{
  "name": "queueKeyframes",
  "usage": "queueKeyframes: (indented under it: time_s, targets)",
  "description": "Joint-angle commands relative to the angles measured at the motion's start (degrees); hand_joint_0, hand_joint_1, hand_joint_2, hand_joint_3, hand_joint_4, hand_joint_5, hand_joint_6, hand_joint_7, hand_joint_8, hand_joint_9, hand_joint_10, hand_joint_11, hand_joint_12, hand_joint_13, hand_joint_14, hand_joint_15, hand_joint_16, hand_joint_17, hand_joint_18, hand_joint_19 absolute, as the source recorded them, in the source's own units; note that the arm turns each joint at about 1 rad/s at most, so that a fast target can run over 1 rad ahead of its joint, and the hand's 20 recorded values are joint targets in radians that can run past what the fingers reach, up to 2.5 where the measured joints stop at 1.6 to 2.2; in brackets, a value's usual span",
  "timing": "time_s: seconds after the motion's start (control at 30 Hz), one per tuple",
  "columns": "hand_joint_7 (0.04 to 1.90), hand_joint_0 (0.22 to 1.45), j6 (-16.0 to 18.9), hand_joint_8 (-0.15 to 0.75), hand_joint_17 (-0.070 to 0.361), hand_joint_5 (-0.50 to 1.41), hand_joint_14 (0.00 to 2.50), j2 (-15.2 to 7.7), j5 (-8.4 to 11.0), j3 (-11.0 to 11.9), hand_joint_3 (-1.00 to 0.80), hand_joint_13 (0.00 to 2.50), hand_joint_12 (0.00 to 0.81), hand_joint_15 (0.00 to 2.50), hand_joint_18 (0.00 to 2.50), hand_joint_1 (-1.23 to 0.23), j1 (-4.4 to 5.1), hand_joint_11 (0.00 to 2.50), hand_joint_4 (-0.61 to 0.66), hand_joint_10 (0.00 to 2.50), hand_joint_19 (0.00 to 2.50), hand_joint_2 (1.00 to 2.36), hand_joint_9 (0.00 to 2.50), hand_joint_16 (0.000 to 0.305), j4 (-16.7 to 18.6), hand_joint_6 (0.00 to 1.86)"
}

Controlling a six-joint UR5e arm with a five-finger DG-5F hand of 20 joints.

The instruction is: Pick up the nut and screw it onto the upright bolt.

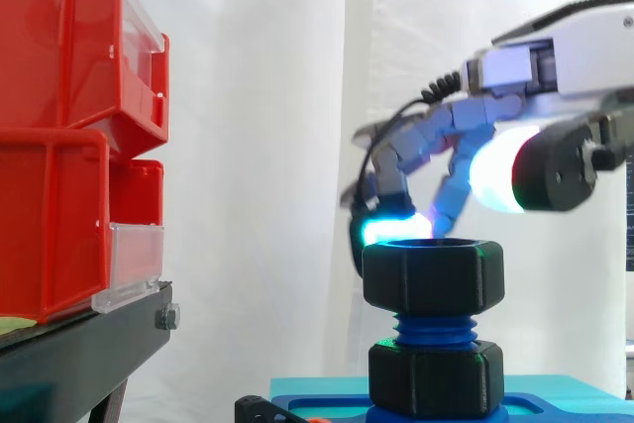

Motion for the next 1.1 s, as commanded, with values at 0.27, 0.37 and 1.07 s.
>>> queueKeyframes:
  time_s: [0.27, 0.37, 1.07]
  targets:
    - [0.61, 0.42, -1.3, 0.214, 0.098, -0.16, 0.0, 0.0, -1.77, 2.0, -0.5, 0.05, 0.33, 0.0, 0.0, -0.11, -0.27, 0.0, 0.14, 0.0, 0.0, 1.0, 0.54, 0.044, -0.2, 0.5]
    - [0.61, 0.42, -1.2, 0.211, 0.1, -0.16, 0.0, -0.1, -1.6, 1.7, -0.5, 0.01, 0.333, 0.0, 0.0, -0.1, 0.25, 0.0, 0.14, 0.0, 0.0, 1.0, 0.49, 0.045, 0.3, 0.5]
    - [0.71, 0.43, 3.4, 0.226, 0.098, -0.15, 0.0, -0.1, -0.89, -2.0, -0.5, 0.0, 0.321, 0.0, 0.0, -0.09, 2.71, 0.0, 0.16, 0.0, 0.0, 1.0, 0.45, 0.043, 3.4, 0.5]
